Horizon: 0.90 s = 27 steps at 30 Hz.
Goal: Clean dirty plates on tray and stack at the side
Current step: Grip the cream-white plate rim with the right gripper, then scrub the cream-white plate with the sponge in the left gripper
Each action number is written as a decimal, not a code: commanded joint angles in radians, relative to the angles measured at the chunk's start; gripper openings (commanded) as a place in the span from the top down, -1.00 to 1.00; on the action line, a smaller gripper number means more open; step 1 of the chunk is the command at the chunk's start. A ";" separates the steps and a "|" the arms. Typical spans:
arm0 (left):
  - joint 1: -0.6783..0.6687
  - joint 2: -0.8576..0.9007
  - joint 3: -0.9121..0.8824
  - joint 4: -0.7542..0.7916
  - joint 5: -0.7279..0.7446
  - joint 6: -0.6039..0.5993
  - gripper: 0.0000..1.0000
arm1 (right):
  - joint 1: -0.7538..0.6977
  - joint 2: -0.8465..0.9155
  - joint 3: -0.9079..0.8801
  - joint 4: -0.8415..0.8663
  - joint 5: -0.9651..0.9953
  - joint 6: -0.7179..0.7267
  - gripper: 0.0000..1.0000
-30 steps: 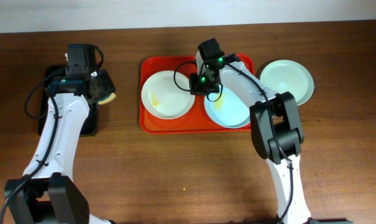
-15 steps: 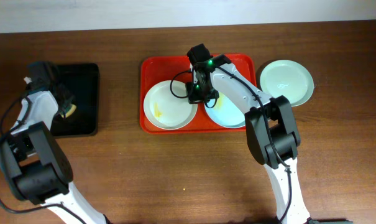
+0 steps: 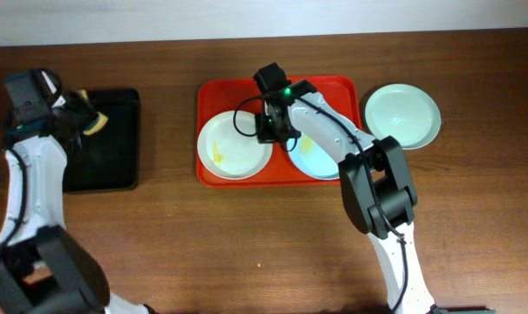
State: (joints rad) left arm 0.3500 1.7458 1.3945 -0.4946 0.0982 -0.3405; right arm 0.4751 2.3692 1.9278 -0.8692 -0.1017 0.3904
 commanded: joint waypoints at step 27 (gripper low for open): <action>-0.564 0.286 -0.016 0.107 0.081 -0.042 1.00 | -0.043 0.043 0.021 0.053 -0.052 -0.126 0.92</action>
State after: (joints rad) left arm -0.2047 1.9926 1.3830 -0.4255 0.1974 -0.3450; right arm 0.4278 2.3947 1.9507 -0.7975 -0.1631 0.2466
